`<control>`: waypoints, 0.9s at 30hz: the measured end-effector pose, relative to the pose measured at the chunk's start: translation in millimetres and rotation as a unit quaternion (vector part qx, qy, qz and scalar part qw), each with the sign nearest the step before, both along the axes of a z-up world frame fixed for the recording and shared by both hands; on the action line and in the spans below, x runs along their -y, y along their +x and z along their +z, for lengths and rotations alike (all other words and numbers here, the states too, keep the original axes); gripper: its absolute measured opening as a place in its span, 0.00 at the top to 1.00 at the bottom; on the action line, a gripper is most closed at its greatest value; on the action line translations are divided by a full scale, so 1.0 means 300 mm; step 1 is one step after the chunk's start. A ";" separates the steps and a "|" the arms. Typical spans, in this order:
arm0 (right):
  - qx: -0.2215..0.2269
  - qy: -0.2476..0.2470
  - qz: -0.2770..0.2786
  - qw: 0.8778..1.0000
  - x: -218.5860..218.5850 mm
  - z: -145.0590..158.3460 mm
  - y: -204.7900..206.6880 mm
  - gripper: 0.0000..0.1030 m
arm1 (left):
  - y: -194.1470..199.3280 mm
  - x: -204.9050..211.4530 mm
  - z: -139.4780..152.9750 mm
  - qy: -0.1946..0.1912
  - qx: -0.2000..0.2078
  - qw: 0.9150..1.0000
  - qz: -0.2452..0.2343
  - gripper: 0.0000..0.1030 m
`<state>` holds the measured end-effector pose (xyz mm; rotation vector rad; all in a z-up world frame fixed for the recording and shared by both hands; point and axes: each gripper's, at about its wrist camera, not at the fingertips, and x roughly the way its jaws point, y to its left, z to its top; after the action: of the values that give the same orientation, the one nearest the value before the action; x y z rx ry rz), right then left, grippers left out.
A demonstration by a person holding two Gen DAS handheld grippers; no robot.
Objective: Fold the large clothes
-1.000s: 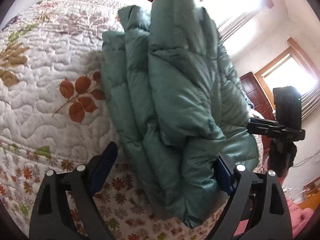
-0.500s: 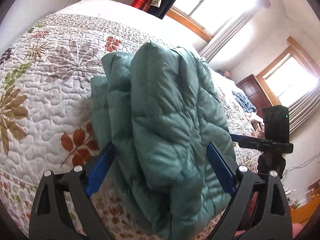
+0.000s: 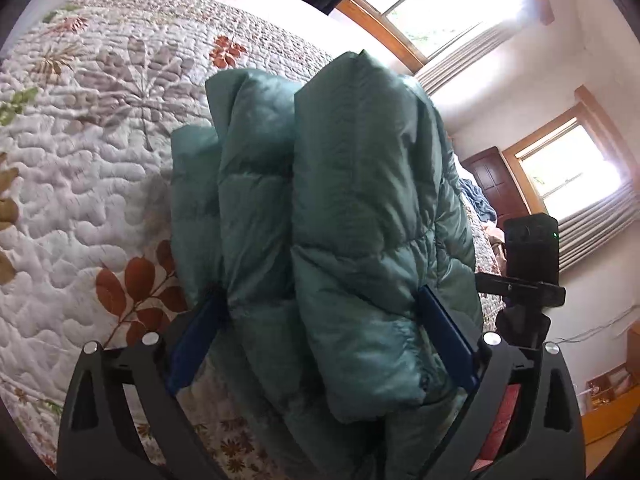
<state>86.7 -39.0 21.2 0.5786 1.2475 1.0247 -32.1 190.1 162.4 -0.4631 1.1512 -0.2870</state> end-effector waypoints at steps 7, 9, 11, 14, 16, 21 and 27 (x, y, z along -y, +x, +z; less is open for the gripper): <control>-0.007 0.012 0.014 1.000 -0.049 -0.022 0.009 0.13 | -0.012 0.003 -0.053 -0.024 0.003 1.000 -0.018 0.03; -0.010 0.016 0.018 1.000 -0.071 -0.030 0.010 0.10 | -0.009 -0.007 -0.068 -0.047 0.005 0.999 -0.021 0.03; -0.016 0.020 0.022 0.999 -0.111 -0.044 0.007 0.06 | -0.003 -0.018 -0.087 -0.072 0.007 0.997 -0.022 0.03; -0.036 0.033 0.029 0.998 -0.163 -0.076 0.026 0.04 | 0.003 -0.026 -0.114 -0.109 0.014 0.994 -0.023 0.03; -0.046 0.041 0.033 0.998 -0.189 -0.092 0.028 0.04 | 0.006 -0.027 -0.131 -0.130 0.019 0.991 -0.023 0.03; -0.025 0.050 0.035 0.998 -0.192 -0.052 0.011 0.31 | 0.002 -0.010 -0.141 -0.137 0.035 0.990 -0.020 0.04; 0.021 0.057 0.029 0.998 -0.132 0.045 -0.003 0.50 | 0.013 0.089 -0.086 -0.152 0.059 0.986 -0.042 0.30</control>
<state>85.8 0.7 34.6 0.6084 1.1807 1.1565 -28.2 163.4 136.4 -0.6576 1.0165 -0.5606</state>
